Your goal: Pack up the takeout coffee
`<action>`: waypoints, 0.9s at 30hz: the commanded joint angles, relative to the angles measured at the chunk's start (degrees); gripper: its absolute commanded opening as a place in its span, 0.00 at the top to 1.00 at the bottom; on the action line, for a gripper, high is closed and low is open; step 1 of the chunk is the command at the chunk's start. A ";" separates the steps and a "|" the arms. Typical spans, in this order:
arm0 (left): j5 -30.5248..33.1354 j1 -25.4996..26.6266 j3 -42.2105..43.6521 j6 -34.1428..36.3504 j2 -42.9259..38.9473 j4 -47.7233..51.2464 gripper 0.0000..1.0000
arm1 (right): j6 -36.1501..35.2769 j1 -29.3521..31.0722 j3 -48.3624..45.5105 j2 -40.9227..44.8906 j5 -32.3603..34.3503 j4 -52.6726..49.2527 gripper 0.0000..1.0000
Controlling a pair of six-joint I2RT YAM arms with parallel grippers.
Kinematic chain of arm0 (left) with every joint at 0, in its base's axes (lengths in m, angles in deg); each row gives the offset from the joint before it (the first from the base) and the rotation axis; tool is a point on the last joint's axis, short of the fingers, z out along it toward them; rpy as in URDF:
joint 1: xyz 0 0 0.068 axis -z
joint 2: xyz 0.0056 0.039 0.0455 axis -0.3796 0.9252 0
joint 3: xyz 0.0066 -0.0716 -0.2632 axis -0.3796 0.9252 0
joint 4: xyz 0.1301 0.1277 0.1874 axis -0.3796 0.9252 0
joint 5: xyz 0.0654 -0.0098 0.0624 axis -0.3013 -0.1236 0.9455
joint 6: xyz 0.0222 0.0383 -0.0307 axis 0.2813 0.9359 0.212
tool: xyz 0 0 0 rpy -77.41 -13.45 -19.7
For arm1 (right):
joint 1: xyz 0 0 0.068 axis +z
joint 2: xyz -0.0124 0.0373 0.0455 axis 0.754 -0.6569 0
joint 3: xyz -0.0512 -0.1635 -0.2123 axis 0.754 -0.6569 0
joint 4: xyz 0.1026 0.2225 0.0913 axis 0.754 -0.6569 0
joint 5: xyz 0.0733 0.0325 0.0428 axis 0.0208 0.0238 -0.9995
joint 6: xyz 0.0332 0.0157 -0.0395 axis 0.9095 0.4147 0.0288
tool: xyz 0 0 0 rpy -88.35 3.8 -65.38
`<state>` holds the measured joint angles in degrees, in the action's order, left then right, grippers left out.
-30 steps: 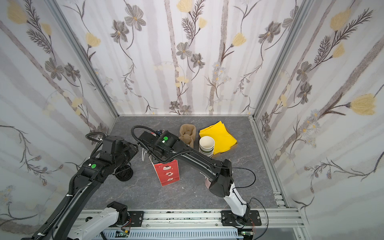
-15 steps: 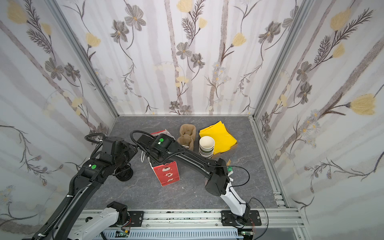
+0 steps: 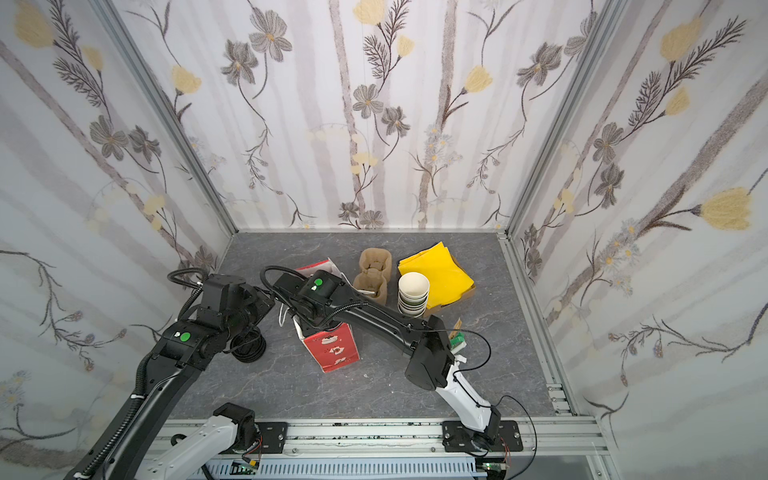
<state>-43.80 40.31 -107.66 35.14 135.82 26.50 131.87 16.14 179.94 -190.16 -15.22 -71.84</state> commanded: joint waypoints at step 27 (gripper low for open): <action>-14.69 -2.45 4.59 2.56 -1.77 -9.32 0.43 | -0.34 -0.22 -1.76 -2.68 -2.91 2.23 0.45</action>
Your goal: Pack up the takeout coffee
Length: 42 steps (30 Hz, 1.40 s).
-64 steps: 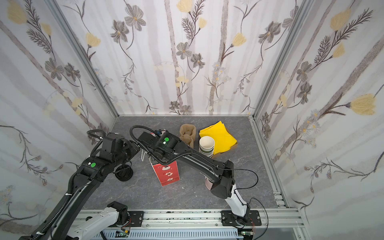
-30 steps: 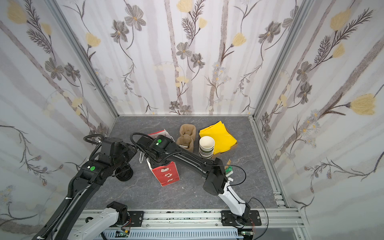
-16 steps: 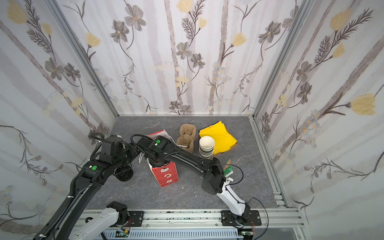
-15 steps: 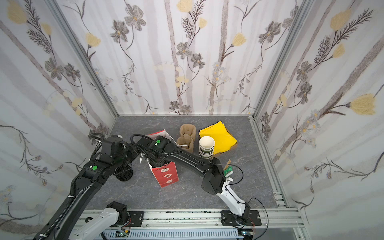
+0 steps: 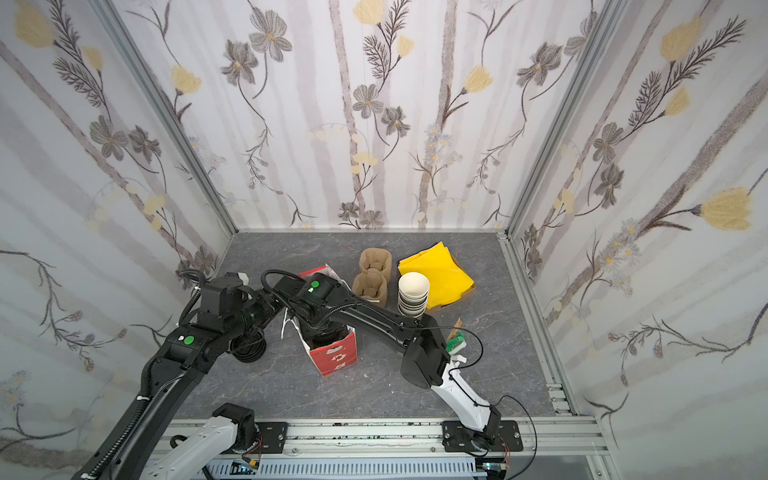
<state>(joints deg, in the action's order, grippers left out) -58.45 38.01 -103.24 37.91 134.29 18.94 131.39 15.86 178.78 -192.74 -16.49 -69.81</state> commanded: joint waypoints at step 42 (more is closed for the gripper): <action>-0.43 -1.80 0.67 -0.22 -0.16 -2.04 0.48 | 1.39 1.12 -12.54 2.88 -2.43 5.93 0.45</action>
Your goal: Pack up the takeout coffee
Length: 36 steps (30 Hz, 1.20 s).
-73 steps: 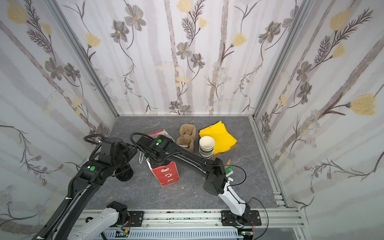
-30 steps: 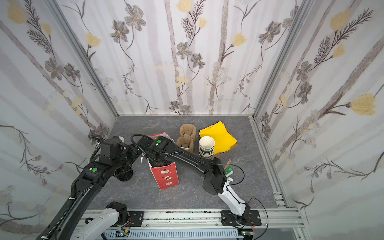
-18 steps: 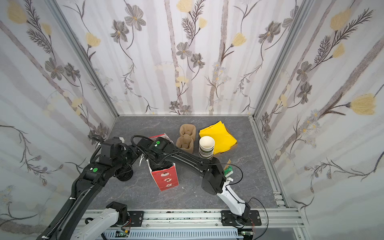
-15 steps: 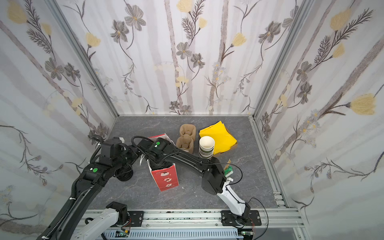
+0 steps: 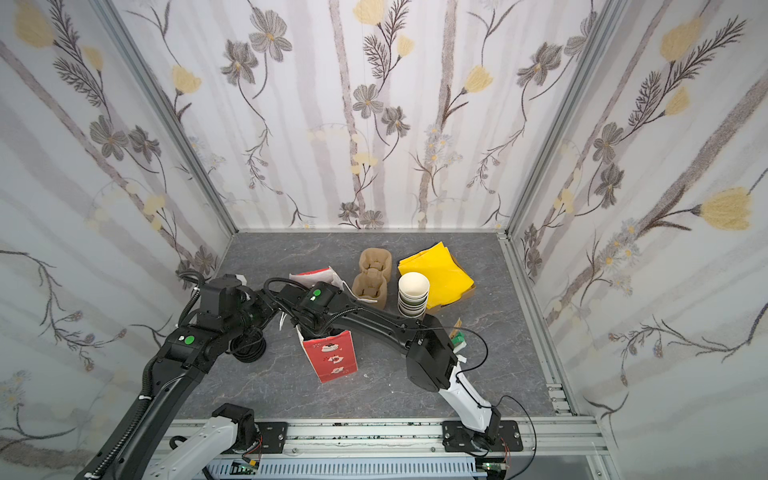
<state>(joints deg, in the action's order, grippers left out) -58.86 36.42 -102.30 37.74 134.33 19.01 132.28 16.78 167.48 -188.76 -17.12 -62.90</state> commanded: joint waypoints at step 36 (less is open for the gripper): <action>-4.64 -0.77 -4.60 2.34 -4.41 5.45 0.48 | 2.25 -0.02 -0.82 3.36 0.55 0.87 0.25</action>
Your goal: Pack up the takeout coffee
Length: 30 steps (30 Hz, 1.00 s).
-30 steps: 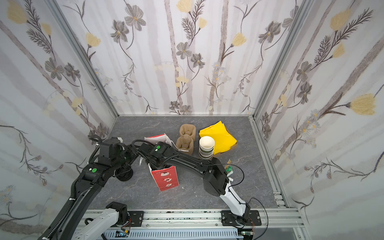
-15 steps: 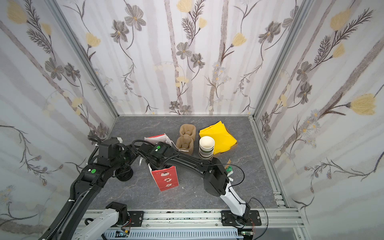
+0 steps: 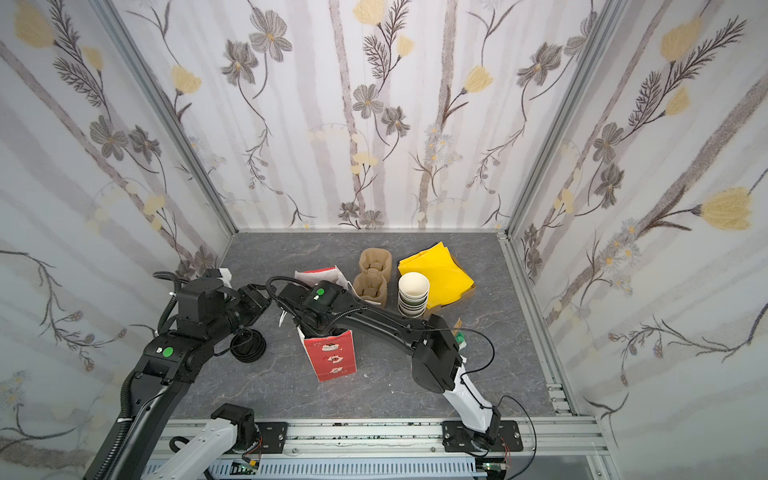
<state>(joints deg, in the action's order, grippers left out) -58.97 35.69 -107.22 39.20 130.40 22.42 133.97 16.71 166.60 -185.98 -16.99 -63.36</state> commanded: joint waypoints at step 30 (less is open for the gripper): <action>-15.16 -0.04 -2.15 0.70 3.30 7.42 0.44 | 0.23 0.01 0.04 0.99 -1.48 5.07 0.24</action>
<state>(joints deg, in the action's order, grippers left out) -74.01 35.69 -109.58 38.53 132.54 30.53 133.95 16.67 166.60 -185.72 -18.50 -60.56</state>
